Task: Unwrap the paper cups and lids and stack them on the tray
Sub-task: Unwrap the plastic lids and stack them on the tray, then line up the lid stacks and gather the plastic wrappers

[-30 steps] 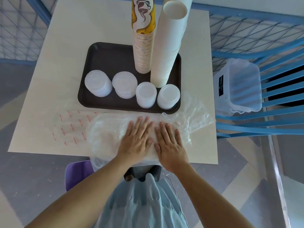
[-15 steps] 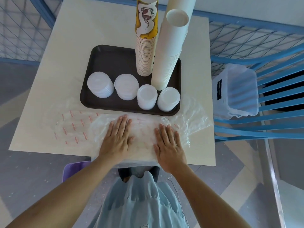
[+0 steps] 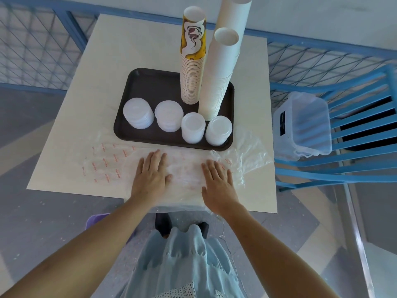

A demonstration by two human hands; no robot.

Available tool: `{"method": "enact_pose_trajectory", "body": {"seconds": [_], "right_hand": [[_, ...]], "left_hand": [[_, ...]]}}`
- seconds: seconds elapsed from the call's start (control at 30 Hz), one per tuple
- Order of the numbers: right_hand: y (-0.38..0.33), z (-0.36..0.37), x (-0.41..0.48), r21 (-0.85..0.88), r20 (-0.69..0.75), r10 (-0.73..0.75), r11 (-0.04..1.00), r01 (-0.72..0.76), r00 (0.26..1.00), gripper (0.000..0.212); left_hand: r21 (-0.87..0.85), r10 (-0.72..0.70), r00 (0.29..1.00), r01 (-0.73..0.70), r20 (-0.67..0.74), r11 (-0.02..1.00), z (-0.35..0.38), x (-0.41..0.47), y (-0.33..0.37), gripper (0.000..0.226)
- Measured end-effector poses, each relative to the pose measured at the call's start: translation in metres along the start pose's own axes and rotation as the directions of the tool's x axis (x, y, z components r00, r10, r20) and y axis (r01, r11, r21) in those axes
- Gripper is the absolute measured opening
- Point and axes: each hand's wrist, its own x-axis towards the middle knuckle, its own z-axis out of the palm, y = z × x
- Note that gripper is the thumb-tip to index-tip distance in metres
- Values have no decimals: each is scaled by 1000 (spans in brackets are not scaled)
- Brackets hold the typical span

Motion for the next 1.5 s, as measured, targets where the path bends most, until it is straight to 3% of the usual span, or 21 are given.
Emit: {"method": "enact_pose_trajectory", "body": {"seconds": [0.13, 0.23, 0.33, 0.47, 0.73, 0.97, 1.27, 1.4, 1.5], "right_hand": [[-1, -6, -17, 89, -216, -57, 993, 78, 975, 53], [2, -5, -31, 103, -331, -59, 990, 99, 942, 44], [4, -6, -38, 64, -336, -79, 992, 106, 939, 42], [8, -12, -41, 71, -245, -46, 995, 65, 968, 42], [6, -42, -41, 271, -411, -15, 953, 138, 911, 30], [-25, -78, -17, 333, -563, -59, 897, 291, 824, 26], [-81, -149, 28, 376, -641, -71, 839, 393, 764, 22], [-93, -193, 48, 368, -731, -1, 842, 395, 683, 20], [-89, -225, 58, 375, -817, 104, 843, 386, 567, 20]], "left_hand": [[-87, -41, 994, 32, -105, 996, -17, -4, 18, 53], [-114, -85, 994, 77, -65, 990, -19, -9, 23, 31], [-144, -72, 996, 78, 44, 986, -20, -14, 23, 35], [-150, -66, 995, 77, 77, 986, -29, -22, 25, 47], [-231, -115, 987, 85, -116, 969, -58, -28, 19, 39], [-413, -131, 968, 32, -214, 910, -91, -2, -5, 34], [-575, -149, 941, -57, -304, 816, -149, 57, -45, 36], [-666, -139, 953, -79, -268, 742, -180, 87, -57, 49], [-720, -142, 948, -113, -284, 684, -201, 117, -60, 61]]}}
